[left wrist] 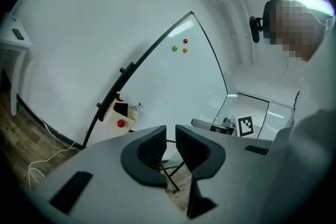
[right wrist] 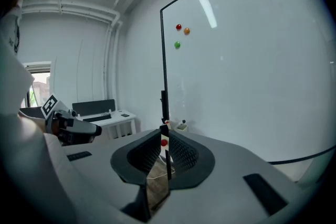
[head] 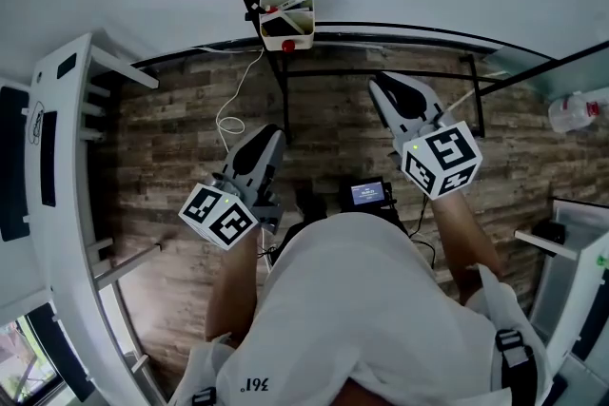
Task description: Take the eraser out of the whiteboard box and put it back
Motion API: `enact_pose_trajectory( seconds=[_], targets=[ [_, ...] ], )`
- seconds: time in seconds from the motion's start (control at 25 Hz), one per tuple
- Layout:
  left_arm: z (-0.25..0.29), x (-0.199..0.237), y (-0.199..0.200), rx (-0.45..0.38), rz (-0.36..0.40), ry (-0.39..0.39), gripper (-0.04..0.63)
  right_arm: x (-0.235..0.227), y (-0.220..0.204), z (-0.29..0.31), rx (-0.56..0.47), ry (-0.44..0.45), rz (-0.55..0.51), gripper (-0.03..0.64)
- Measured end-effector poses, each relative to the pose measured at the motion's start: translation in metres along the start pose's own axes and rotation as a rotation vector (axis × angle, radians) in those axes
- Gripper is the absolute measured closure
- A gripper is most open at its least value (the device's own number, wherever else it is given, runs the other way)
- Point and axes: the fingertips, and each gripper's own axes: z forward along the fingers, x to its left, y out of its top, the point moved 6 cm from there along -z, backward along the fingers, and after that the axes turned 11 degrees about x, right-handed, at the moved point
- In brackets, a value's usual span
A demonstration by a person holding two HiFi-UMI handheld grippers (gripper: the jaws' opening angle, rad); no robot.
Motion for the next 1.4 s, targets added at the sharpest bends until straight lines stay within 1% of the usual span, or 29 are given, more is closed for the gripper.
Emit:
enact_pose_trajectory(
  seconds=[0.32, 0.64, 1.08, 1.4],
  targets=[
    [-0.006, -0.006, -0.019, 0.049, -0.017, -0.026, 0.535, 0.01, -0.031, -0.005, 0.054, -0.023, 0.045, 0.554],
    [-0.015, -0.006, -0.029, 0.079, -0.023, -0.035, 0.535, 0.014, -0.046, -0.017, 0.073, -0.052, 0.069, 0.557],
    [-0.013, -0.01, -0.039, 0.118, -0.032, -0.052, 0.535, 0.016, -0.056, -0.024, 0.085, -0.061, 0.091, 0.565],
    [-0.014, -0.015, -0.043, 0.133, -0.031, -0.059, 0.535, 0.023, -0.057, -0.028, 0.08, -0.055, 0.084, 0.583]
  ],
)
